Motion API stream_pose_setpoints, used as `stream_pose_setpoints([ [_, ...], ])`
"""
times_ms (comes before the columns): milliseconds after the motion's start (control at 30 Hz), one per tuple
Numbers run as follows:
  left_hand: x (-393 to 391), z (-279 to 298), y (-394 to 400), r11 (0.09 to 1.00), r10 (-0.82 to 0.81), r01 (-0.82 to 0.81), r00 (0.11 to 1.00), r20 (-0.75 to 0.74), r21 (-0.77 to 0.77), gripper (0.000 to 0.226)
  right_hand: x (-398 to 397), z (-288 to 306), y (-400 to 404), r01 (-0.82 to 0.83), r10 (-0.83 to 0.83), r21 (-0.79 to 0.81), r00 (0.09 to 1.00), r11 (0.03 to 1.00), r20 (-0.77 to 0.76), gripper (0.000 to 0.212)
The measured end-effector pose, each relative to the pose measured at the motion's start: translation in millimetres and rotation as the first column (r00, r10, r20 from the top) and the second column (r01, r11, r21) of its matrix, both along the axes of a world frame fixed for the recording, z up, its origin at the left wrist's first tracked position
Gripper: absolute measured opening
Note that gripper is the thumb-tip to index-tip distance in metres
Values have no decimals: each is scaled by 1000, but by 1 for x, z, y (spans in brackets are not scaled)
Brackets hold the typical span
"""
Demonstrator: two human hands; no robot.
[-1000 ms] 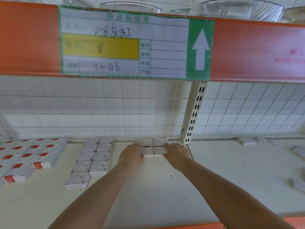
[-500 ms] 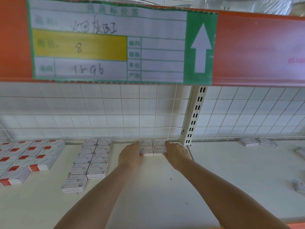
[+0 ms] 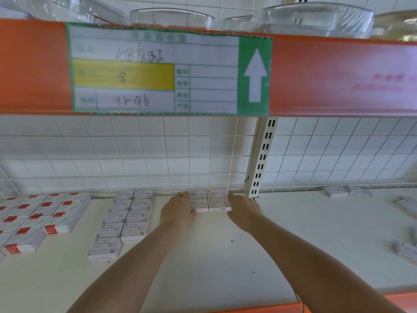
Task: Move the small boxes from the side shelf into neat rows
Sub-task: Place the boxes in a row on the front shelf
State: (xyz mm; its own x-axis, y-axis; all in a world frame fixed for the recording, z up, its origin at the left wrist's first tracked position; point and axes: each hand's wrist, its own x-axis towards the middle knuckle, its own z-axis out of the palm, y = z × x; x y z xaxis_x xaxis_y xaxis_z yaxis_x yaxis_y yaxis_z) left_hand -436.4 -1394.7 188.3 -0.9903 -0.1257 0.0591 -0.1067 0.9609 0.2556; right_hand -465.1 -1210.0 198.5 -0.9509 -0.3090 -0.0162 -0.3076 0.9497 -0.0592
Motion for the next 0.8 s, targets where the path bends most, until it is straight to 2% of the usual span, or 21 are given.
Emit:
stream_pose_setpoints([
  [367,33,21,35,968,-237,229,968,-86,-100,30,52,22,23,92,-91,31,995,995,-39,27],
  [600,47,24,66,920,-389,379,914,-117,-99,30,84,28,48,165,-162,35,984,986,-76,33],
  [800,54,25,92,889,-455,444,882,-121,-109,25,106,28,71,210,-208,15,975,978,-79,31],
])
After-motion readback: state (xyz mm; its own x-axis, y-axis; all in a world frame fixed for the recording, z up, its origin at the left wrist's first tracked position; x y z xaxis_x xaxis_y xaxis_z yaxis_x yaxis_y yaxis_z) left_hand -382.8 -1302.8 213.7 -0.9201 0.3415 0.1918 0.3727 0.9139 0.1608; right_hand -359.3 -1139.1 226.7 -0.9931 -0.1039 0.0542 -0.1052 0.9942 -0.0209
